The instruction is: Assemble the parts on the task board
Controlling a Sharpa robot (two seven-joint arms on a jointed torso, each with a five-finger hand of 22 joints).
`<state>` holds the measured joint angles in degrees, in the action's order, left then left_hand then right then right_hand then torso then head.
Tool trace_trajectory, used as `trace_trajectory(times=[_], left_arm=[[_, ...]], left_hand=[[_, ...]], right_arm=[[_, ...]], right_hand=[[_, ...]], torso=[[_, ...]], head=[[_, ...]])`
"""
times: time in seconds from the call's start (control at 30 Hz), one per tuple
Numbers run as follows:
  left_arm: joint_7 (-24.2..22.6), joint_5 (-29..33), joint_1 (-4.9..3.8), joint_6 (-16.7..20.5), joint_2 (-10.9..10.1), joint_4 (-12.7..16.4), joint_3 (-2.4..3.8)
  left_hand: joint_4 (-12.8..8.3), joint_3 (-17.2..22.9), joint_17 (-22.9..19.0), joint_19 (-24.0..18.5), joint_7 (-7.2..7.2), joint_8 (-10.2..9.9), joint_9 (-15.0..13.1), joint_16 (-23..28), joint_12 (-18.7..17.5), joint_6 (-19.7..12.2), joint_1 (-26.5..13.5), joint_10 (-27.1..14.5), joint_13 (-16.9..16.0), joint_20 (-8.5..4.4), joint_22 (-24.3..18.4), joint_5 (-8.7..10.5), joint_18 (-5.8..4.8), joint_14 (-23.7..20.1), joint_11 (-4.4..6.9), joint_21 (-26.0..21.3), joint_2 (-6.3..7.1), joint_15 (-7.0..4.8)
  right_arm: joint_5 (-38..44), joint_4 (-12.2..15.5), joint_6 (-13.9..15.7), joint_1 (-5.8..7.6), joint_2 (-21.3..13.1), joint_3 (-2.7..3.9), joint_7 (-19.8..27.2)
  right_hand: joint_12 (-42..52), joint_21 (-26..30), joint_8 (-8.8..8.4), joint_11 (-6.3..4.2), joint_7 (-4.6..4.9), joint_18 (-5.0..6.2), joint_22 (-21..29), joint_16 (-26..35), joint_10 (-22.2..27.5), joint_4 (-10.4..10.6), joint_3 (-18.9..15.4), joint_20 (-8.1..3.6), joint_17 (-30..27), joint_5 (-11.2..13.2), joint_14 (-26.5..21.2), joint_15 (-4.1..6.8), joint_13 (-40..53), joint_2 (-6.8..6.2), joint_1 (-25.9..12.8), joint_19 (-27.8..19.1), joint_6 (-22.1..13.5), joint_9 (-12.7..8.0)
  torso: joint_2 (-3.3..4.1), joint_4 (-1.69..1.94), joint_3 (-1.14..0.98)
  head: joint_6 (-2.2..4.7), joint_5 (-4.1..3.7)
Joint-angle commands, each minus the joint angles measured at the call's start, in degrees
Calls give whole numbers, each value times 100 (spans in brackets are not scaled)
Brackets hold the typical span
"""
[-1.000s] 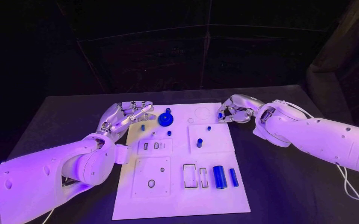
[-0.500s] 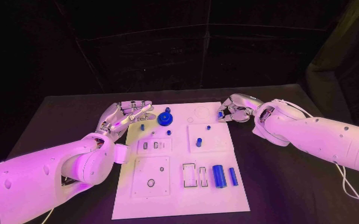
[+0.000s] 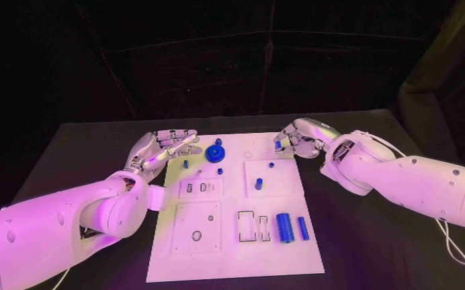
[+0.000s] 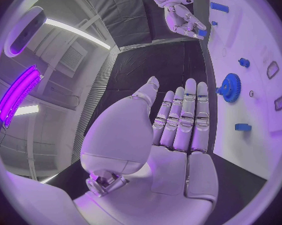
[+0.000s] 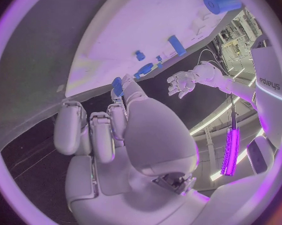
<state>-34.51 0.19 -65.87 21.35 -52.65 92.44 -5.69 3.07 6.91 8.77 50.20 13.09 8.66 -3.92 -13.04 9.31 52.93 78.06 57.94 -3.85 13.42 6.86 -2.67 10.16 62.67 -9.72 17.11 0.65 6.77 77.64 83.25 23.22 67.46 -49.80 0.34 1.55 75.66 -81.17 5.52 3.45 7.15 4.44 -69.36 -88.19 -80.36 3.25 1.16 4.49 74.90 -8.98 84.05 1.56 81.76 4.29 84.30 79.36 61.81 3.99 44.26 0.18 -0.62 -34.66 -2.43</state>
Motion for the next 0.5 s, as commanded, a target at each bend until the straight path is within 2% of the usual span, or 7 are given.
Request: trace_trajectory(times=[0.03,0.17,0.27,0.33,0.5], left_arm=[[-35,36,-9,-70,2,-10,5],[-27,167,-11,-76,7,-51,5],[-28,210,-14,-85,15,-84,5],[-35,226,-19,-90,22,-109,6],[-48,245,-56,-99,47,-194,6]], left_hand=[[-23,3,8,43,-1,-25,8,27,-32,29,15,37,7,10,-6,-20,37,17,-9,-20,-47,23],[-23,3,8,43,-1,-25,8,27,-32,29,15,37,7,10,-6,-20,37,17,-9,-20,-47,23],[-23,3,8,43,-1,-25,8,27,-32,29,15,37,7,10,-6,-20,37,17,-9,-20,-47,23],[-33,6,10,43,2,-30,9,36,-41,27,16,36,8,11,-12,-21,37,16,-11,-25,-53,24],[-36,8,11,43,2,-31,9,38,-43,27,19,36,8,11,-13,-21,37,16,-11,-26,-54,23]], right_arm=[[15,283,334,26,21,6,-342],[49,570,347,40,171,7,-580],[79,672,302,43,335,7,-750],[100,707,209,43,469,7,-891],[142,715,-244,34,860,3,-1142]], right_hand=[[-25,-22,10,-145,-28,-30,-8,-22,-128,6,41,-19,1170,23,519,42,-476,113,38,34,58,7],[-32,-21,5,-147,-30,-29,-6,-22,-127,8,65,-20,1171,27,519,44,-481,122,27,34,60,5],[-35,-19,2,-150,-34,-28,0,-22,-127,-5,89,-22,1171,22,519,46,-482,124,34,32,61,4],[-44,-17,-1,-151,-34,-27,6,-17,-122,-12,106,-24,1162,20,517,47,-489,125,37,30,61,2],[-78,-10,-9,-150,-31,-24,20,1,-103,-24,125,-26,1124,15,508,49,-516,105,28,24,58,0]], torso=[[-38,9,22],[-73,27,40],[-97,44,44],[-118,63,54],[-160,68,76]], head=[[-41,15],[-84,28],[-125,64],[-173,88],[-269,149]])
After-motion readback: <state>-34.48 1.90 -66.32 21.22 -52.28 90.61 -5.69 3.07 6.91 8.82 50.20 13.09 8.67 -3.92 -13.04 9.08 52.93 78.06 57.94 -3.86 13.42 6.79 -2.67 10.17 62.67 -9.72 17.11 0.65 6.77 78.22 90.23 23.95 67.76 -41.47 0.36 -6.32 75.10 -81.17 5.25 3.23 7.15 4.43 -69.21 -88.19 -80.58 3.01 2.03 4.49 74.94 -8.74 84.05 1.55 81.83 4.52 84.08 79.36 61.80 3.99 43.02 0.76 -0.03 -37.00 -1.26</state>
